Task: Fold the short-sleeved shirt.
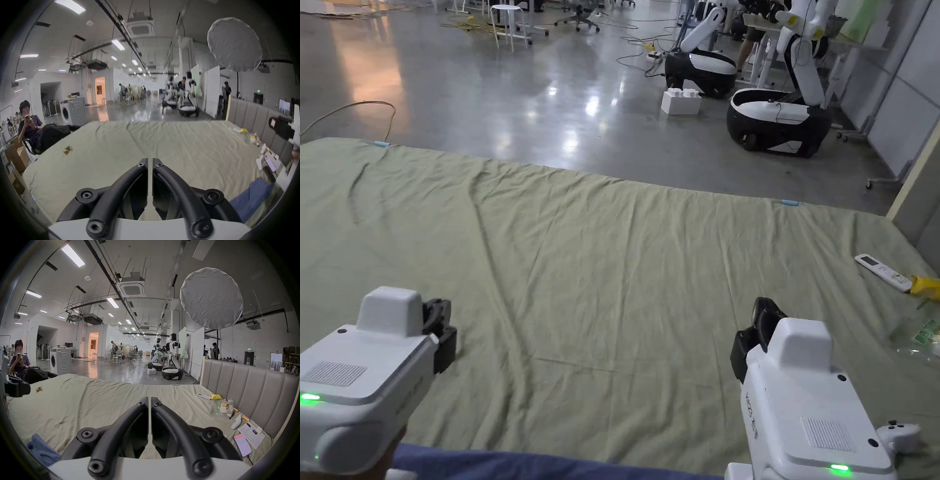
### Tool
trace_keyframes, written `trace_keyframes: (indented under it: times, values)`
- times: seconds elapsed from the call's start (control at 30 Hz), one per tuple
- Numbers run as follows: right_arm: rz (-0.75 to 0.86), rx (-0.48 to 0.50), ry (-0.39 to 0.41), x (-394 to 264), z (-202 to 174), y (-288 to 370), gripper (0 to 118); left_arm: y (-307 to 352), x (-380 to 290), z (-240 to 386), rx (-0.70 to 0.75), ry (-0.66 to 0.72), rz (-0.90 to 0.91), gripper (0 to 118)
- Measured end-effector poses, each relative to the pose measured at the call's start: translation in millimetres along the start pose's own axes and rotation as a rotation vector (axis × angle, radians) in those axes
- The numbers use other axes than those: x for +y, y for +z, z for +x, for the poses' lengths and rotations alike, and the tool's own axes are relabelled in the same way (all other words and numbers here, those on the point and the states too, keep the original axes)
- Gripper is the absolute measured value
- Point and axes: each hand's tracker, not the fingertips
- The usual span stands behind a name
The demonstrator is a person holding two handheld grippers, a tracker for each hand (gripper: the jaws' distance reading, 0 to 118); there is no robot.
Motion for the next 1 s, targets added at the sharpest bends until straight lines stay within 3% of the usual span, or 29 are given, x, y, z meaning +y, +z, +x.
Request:
trace_keyframes:
  times: [0.07,0.27,0.33,0.4,0.43,0.7,0.77,0.87,1.0]
  values:
    - [-0.008,0.007,0.01,-3,-1,0,3,0,-11,-20,-0.042,-0.006,-0.104,5]
    - [-0.06,0.026,0.023,-16,-2,-3,3,-4,-49,-84,-0.152,0.164,-0.363,8]
    - [-0.081,0.03,0.023,-20,-3,-4,3,-7,-63,-100,-0.175,0.176,-0.407,33]
    - [-0.098,0.033,0.021,-23,-3,-4,3,-11,-72,-110,-0.183,0.196,-0.454,66]
    - [-0.107,0.036,0.019,-25,-4,-4,3,-14,-77,-115,-0.206,0.232,-0.482,70]
    - [-0.152,0.043,0.027,-33,-3,-4,3,-52,-129,-149,-0.388,0.585,-0.687,80]
    - [-0.163,0.046,0.029,-35,-2,-3,3,-59,-139,-148,-0.425,0.617,-0.763,85]
    - [-0.184,0.046,0.031,-38,0,-3,3,-56,-142,-152,-0.514,0.638,-0.656,91]
    - [-0.203,0.038,0.021,-42,2,-3,3,-64,-150,-160,-0.645,0.828,-0.678,90]
